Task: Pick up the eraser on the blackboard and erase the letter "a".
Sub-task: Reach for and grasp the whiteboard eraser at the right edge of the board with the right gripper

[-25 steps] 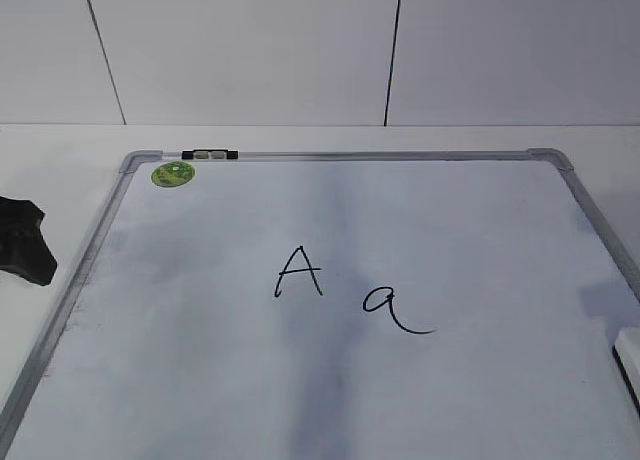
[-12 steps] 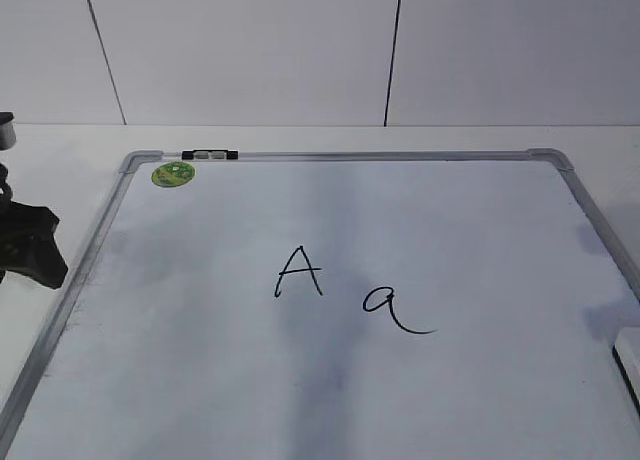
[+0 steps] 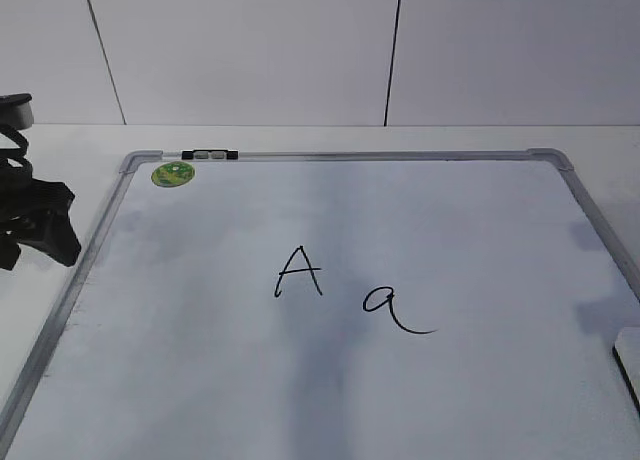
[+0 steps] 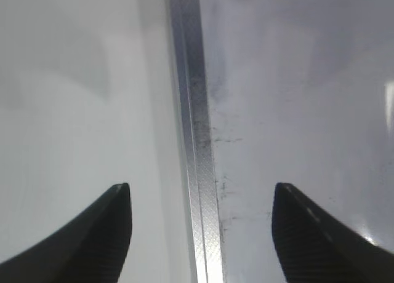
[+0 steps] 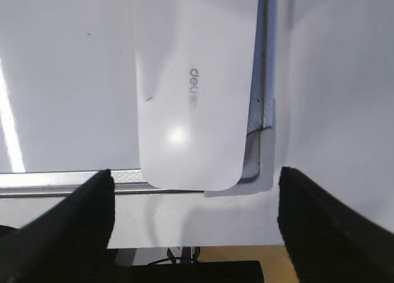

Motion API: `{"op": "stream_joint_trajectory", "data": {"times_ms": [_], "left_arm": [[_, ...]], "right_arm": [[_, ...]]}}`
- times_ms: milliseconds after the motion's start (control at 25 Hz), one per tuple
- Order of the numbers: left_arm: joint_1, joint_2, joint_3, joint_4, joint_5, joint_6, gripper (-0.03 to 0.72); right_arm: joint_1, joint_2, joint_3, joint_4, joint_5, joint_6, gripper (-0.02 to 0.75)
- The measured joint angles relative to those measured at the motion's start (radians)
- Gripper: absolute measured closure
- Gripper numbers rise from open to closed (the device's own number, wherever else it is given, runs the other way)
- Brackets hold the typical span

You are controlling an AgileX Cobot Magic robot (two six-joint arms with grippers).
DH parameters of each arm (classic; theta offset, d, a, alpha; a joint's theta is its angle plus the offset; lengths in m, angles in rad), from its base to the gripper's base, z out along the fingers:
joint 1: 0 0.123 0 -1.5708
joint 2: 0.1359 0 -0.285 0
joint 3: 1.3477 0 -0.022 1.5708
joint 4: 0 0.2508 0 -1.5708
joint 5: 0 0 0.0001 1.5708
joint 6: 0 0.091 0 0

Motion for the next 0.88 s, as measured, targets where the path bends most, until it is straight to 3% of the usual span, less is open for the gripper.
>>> {"op": "stream_joint_trajectory", "data": {"times_ms": [880], "left_arm": [[0.0,0.048,-0.002,0.0,-0.016,0.0,0.157]], "right_arm": [[0.0,0.169,0.0,0.021,-0.15,-0.022,0.106]]}}
